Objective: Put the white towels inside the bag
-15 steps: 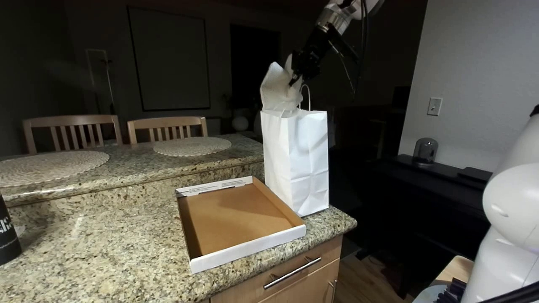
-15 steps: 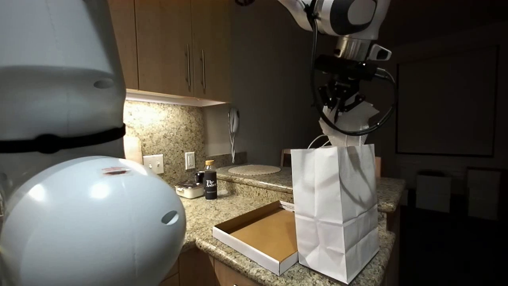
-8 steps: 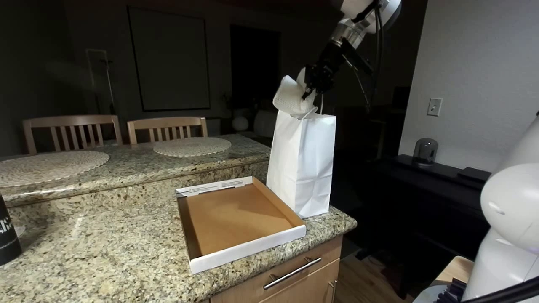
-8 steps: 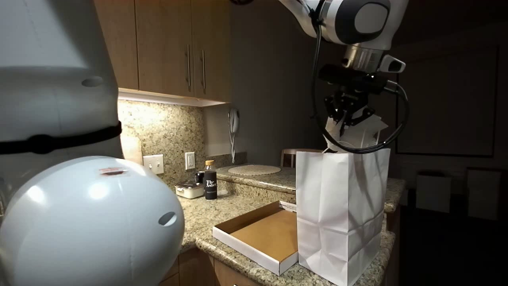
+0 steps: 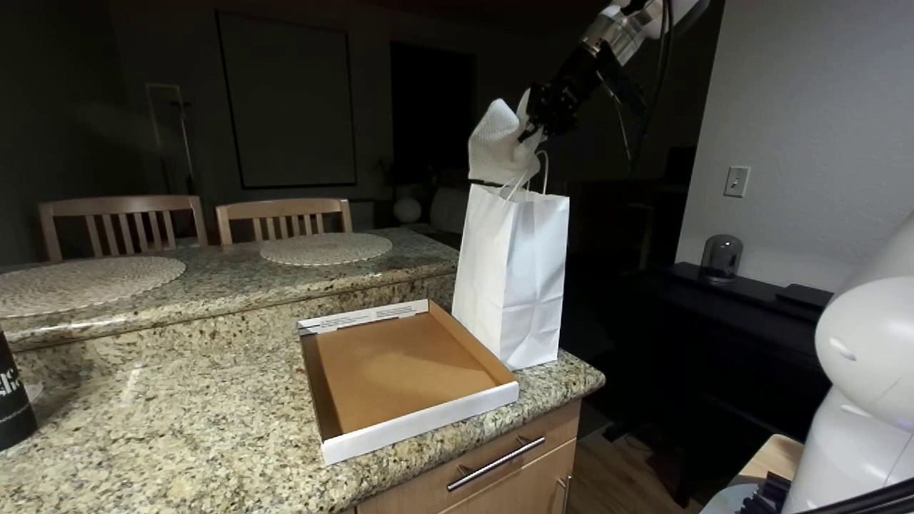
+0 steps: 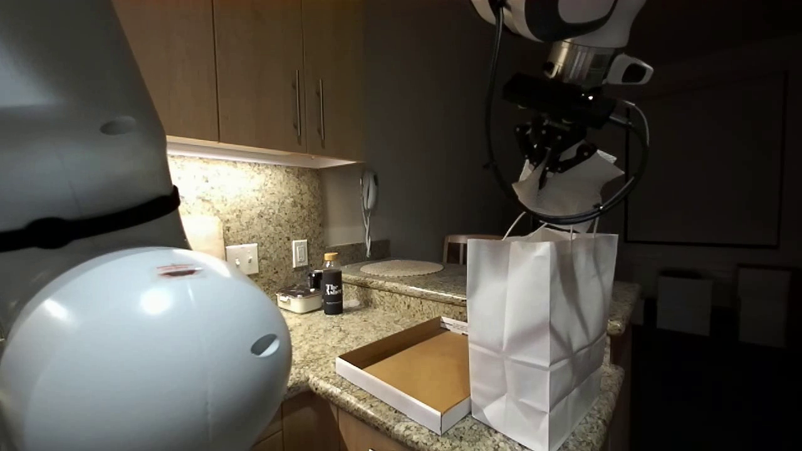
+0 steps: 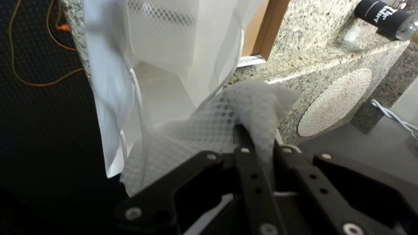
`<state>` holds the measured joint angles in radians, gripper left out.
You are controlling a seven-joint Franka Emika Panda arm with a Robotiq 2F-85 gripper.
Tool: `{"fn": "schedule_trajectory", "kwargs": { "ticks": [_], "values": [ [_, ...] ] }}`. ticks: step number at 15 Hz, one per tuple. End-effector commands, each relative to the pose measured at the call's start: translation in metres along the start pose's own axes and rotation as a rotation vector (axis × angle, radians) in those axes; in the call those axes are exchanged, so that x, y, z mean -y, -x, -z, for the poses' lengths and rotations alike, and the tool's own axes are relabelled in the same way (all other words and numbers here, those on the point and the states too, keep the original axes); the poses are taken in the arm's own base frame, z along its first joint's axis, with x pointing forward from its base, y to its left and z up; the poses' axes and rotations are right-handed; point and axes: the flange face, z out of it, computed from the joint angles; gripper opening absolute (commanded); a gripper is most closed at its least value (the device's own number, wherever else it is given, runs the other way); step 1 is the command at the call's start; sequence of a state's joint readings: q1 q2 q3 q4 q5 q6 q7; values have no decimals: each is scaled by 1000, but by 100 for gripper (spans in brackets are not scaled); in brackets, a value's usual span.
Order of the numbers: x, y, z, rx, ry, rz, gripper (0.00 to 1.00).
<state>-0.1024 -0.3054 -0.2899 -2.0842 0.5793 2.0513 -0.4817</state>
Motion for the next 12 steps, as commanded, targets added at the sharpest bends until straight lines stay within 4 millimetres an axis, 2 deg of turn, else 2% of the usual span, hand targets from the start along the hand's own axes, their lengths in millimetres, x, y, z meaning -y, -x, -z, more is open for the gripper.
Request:
{"fn": "schedule_trajectory", "kwargs": {
  "ticks": [1, 7, 9, 12],
  "values": [
    [9, 4, 19, -87, -27, 14, 8],
    [-6, 4, 32, -119, -71, -25, 8],
    [-8, 2, 25, -97, -56, -31, 8],
    [-5, 2, 2, -42, -39, -14, 8]
  ]
}}
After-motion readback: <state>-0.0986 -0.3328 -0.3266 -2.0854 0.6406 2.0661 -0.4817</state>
